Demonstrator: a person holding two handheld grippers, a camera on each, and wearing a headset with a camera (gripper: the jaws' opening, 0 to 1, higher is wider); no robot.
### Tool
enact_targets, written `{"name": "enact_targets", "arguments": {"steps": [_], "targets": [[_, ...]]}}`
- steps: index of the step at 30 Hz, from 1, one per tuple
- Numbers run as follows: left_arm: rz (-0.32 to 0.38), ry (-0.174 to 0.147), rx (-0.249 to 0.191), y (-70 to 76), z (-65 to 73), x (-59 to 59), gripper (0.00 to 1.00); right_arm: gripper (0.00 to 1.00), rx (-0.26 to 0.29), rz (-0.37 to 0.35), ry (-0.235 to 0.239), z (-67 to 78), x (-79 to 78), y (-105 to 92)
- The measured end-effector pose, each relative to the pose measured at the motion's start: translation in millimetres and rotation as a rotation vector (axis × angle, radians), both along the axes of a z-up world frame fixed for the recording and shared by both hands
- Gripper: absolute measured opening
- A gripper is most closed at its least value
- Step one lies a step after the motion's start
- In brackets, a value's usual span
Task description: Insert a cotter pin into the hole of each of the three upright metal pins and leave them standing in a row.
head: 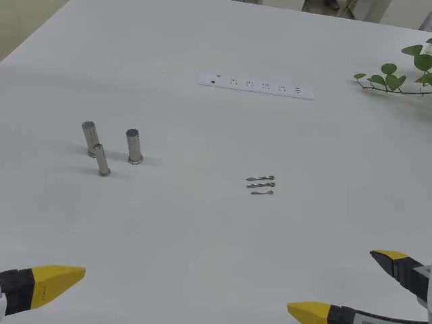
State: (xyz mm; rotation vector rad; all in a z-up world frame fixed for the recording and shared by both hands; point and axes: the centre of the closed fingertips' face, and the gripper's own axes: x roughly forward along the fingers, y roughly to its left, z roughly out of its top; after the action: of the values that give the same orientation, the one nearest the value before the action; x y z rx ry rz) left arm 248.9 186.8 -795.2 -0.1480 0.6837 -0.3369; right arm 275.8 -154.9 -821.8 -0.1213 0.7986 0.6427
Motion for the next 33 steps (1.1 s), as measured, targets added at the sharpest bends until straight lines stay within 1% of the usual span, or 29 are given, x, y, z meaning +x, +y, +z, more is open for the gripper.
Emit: {"name": "enact_targets", "arguments": {"steps": [2,4,6,11,19,24,26,28,30,33], "targets": [[-0.010,-0.005,-0.007,-3.3,1.0,-0.9,0.99,1.00,0.022,-0.024,-0.004,2.0,2.4,-1.8],[-0.011,-0.006,-0.016,-5.4,1.9,-0.7,0.99,1.00,0.050,-0.043,0.003,3.9,2.5,-2.0],[-0.015,-0.008,-0.014,-6.6,2.3,-0.5,0.99,1.00,0.056,-0.051,0.000,4.1,2.9,-3.1],[-0.021,-0.004,-0.001,-6.9,2.6,0.2,0.99,1.00,0.051,-0.052,0.004,3.2,0.6,-4.0],[-0.022,-0.008,0.004,-5.3,3.8,1.1,0.99,1.00,0.044,-0.044,0.003,2.5,0.0,-2.5],[-0.021,-0.004,-0.003,-5.0,3.1,0.9,0.99,1.00,0.046,-0.038,-0.002,4.2,1.7,-0.9],[-0.017,-0.008,-0.017,-5.8,3.5,0.9,0.99,1.00,0.047,-0.036,-0.001,4.1,1.7,-0.6],[-0.011,-0.011,-0.024,-4.5,3.0,1.1,0.98,1.00,0.061,-0.029,0.009,3.8,-0.1,1.6],[-0.011,-0.009,-0.020,-3.3,1.7,1.0,0.98,1.00,0.071,-0.033,0.011,4.0,-0.5,2.1],[-0.014,-0.007,-0.012,-2.2,0.6,1.0,0.98,1.00,0.069,-0.035,0.012,3.8,-0.9,1.6]]}}
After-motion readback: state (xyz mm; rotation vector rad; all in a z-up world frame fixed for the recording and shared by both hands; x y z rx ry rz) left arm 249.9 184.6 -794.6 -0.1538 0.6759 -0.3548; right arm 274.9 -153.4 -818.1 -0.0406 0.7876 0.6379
